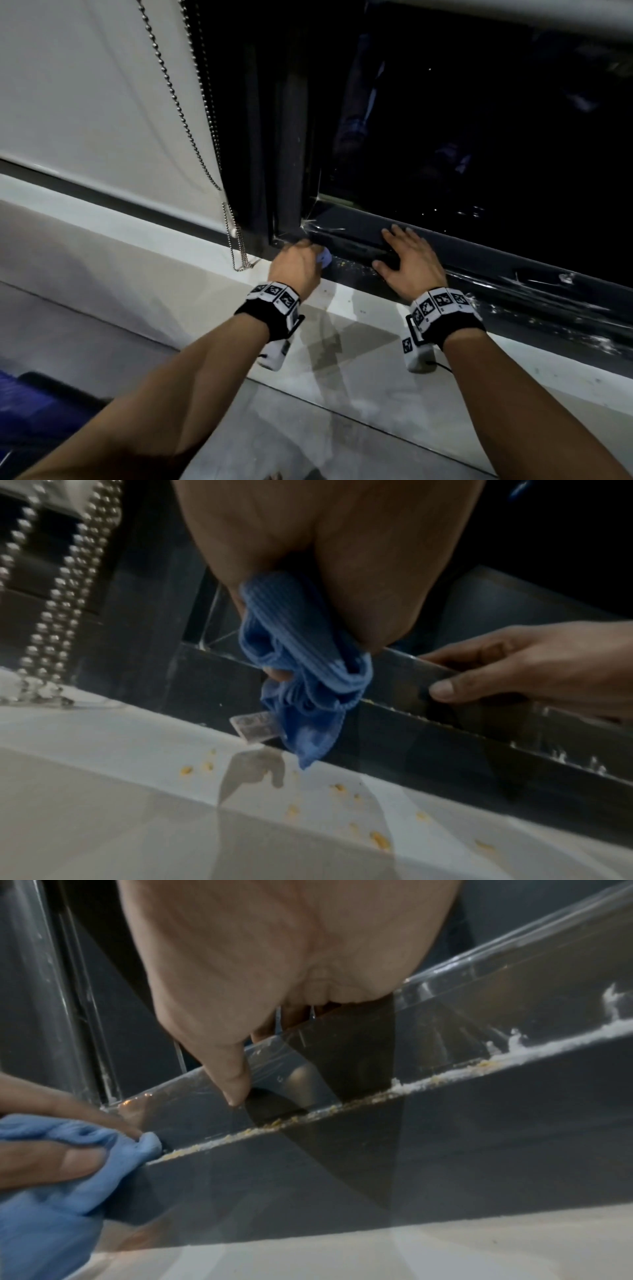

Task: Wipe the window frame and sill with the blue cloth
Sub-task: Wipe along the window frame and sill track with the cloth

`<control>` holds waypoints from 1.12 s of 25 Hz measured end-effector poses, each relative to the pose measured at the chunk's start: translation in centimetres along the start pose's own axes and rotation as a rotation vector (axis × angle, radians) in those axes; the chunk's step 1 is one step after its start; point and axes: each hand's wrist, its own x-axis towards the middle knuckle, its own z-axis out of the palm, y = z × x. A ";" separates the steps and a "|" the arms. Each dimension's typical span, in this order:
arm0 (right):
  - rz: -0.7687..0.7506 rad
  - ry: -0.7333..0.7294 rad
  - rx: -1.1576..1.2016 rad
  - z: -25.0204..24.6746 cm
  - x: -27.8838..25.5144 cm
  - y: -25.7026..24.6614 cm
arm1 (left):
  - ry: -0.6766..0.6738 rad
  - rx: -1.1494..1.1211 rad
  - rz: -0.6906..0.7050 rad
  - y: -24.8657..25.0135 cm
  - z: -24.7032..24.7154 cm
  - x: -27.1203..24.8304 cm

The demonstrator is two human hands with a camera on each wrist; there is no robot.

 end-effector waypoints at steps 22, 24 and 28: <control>-0.129 -0.066 0.018 1.2 2.3 -5.4 | -0.029 0.056 -0.148 -1.7 -0.5 -1.5; -0.142 -0.068 0.023 1.1 2.3 -5.2 | -0.065 0.047 -0.093 -1.3 -0.3 -2.1; -0.157 -0.068 0.023 1.1 2.3 -5.1 | 0.038 0.269 -0.204 -3.2 -2.8 -0.7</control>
